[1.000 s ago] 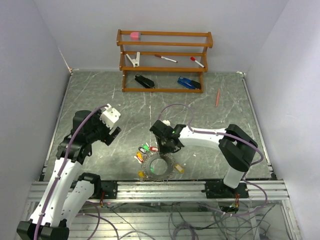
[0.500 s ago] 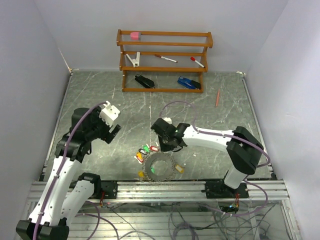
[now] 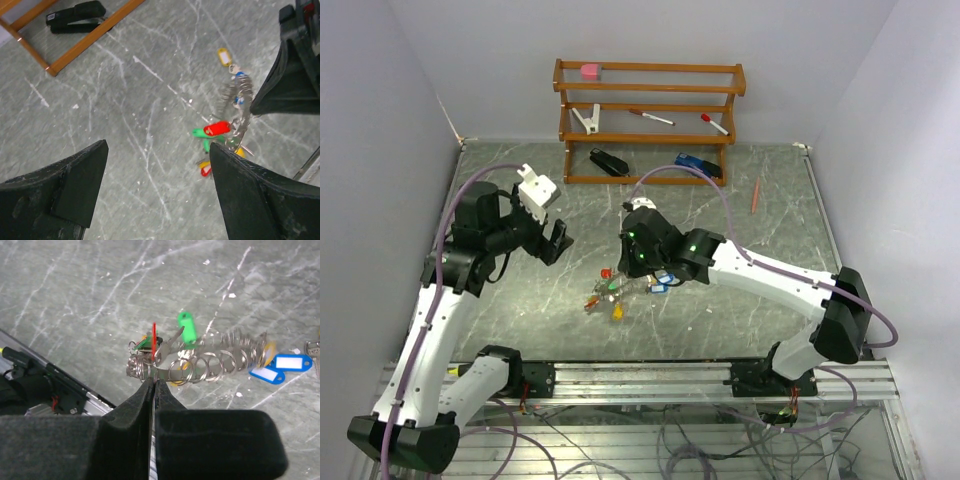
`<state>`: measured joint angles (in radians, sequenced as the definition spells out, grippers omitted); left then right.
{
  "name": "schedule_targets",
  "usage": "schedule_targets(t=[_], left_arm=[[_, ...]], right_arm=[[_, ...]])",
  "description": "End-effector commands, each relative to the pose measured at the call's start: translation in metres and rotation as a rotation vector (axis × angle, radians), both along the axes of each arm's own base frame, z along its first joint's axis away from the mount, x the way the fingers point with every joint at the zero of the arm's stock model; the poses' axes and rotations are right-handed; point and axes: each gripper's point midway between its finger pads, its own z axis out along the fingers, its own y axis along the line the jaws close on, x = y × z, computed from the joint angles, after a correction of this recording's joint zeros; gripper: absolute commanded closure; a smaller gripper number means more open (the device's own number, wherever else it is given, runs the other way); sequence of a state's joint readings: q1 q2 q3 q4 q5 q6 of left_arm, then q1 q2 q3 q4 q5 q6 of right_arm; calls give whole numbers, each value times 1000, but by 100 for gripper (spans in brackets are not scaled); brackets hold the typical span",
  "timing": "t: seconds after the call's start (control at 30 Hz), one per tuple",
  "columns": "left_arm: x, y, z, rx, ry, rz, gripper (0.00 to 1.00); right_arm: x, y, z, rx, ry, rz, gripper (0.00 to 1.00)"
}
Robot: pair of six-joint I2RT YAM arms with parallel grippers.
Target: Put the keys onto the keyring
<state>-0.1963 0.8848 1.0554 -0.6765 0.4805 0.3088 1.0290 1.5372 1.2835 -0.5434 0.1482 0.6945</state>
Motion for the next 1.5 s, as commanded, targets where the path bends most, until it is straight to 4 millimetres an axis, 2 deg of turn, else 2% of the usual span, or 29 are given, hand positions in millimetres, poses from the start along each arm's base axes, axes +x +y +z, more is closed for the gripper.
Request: schedule_targets(t=[0.0,0.2,0.33,0.47,0.63,0.73,0.93,1.27,1.47], left_arm=[[-4,-17,22,-116,28,-42,6],[-3,-29,27,-198,39,-70,5],[-13,-39,26,-232,68,-137,3],[-25,-46,17,-254,120,-200,0],[-30,-40,1,-193,165,-197,0],[-30,-34,-1,-151,156,-184,0],[-36,-42,2,-198,146,-231,0],[-35,-45,-7,-195,146,-258,0],[-44,-48,-14,-199,131,-313,0]], right_arm=[[1,18,42,96,-76,34,100],[3,39,58,160,-129,68,100],[6,47,60,168,-144,71,100],[11,53,66,185,-160,65,100],[17,57,76,195,-189,49,100],[18,60,81,203,-199,48,100],[18,71,90,222,-212,61,100],[10,80,112,272,-232,81,100],[0,88,122,318,-227,106,100]])
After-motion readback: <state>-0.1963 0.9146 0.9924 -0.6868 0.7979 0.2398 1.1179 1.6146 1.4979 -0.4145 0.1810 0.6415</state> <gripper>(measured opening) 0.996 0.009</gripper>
